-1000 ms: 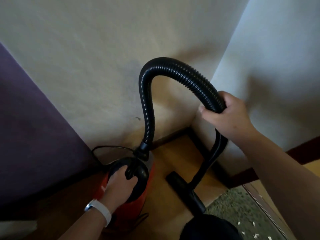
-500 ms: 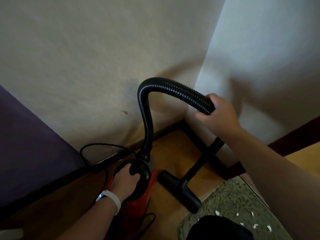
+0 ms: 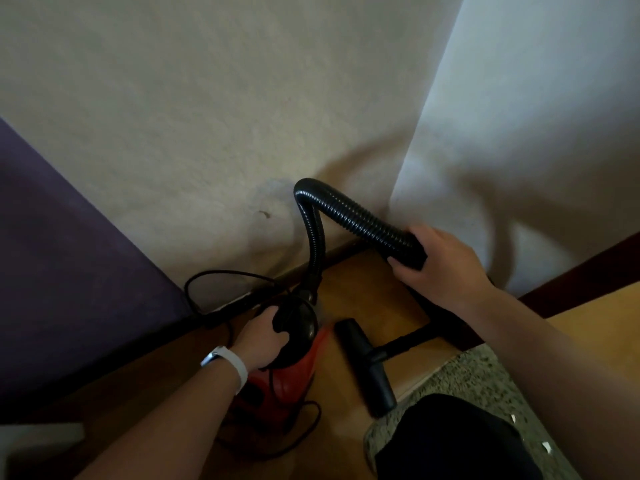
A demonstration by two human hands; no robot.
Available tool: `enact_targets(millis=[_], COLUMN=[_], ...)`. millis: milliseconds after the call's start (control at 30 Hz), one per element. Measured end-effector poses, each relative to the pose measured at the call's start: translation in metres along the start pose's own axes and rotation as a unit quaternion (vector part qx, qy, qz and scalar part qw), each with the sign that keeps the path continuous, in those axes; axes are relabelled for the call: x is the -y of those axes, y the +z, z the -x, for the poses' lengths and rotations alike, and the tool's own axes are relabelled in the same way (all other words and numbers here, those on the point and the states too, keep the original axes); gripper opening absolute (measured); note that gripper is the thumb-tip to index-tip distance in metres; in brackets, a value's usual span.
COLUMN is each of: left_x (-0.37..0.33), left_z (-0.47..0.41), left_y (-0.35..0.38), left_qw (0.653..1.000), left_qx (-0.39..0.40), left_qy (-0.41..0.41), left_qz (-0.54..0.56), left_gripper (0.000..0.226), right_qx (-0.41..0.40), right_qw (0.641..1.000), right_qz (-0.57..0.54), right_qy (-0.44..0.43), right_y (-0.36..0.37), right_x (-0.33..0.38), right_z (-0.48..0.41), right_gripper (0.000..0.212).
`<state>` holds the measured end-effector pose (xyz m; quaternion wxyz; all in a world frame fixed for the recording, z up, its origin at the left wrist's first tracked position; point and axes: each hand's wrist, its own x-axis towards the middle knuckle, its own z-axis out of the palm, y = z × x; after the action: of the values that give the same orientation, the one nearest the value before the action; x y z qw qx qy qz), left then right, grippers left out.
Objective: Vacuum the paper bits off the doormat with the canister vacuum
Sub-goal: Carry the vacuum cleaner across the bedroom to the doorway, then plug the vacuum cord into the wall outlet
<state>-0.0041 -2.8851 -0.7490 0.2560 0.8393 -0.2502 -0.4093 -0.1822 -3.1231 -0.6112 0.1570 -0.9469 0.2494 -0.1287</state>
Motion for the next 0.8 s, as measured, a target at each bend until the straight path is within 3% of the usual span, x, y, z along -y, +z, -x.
enact_targets(millis=[167,300,400,567,800], left_x=[0.013,0.019,0.021,0.032,0.033], left_z=[0.017,0.026,0.037,0.058,0.096], left_y=[0.003,0.004,-0.001,-0.017,-0.044], left_qw=[0.997,0.99,0.99,0.978,0.952], left_qx=[-0.068,-0.137,-0.143,-0.147,-0.215], left_qy=[-0.011,-0.003,0.006,-0.001,0.027], left_qz=[-0.029,-0.024,0.014,0.146,0.214], left_gripper=[0.045,0.02,0.011,0.01,0.016], right_qx=[-0.056,-0.17,-0.194,-0.071,0.192], right_qw=[0.997,0.974,0.951,0.933,0.95], right_qz=[0.021,0.047,0.014,-0.035,-0.049], right_qy=[-0.038,-0.142,-0.24,-0.35,-0.24], right_y=[0.011,0.028,0.042,0.069,0.13], right_x=[0.008,0.021,0.046,0.094,0.118], right_z=[0.016,0.034,0.047,0.061,0.051], right_gripper=[0.046,0.049,0.04,0.031,0.044])
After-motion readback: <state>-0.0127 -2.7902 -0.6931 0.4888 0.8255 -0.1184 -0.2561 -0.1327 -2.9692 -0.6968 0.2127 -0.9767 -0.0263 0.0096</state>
